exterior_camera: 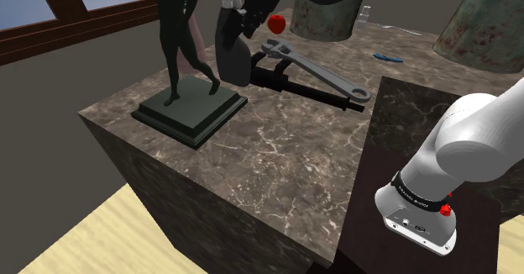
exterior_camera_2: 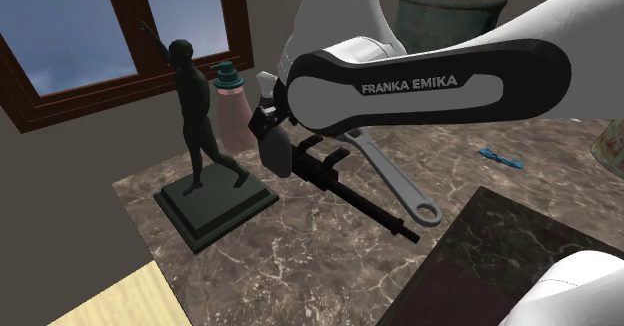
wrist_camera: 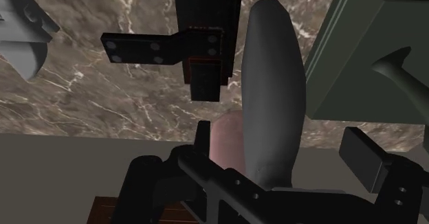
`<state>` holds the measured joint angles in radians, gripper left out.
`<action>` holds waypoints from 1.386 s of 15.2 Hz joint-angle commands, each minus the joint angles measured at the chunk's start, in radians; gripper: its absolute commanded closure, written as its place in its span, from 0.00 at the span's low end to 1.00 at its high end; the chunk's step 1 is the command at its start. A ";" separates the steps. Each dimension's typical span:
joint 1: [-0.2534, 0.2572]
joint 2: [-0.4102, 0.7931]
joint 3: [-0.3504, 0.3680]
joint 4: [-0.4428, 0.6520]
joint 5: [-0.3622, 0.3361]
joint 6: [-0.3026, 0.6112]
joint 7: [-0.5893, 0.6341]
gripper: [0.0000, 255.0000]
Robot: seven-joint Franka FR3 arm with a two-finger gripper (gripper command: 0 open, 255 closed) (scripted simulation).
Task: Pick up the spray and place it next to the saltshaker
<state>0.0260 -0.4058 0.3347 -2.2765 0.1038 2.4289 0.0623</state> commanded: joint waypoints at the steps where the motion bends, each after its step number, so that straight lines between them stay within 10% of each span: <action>1: -0.003 0.016 0.006 -0.007 -0.004 0.023 0.004 0.00; 8: -0.003 0.016 0.006 -0.007 -0.004 0.023 0.004 0.00; 9: -0.003 0.016 0.006 -0.007 -0.004 0.023 0.004 1.00; 21: -0.003 0.010 0.001 0.028 -0.005 -0.018 0.002 1.00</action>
<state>0.0225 -0.3930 0.3373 -2.2581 0.0989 2.4237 0.0654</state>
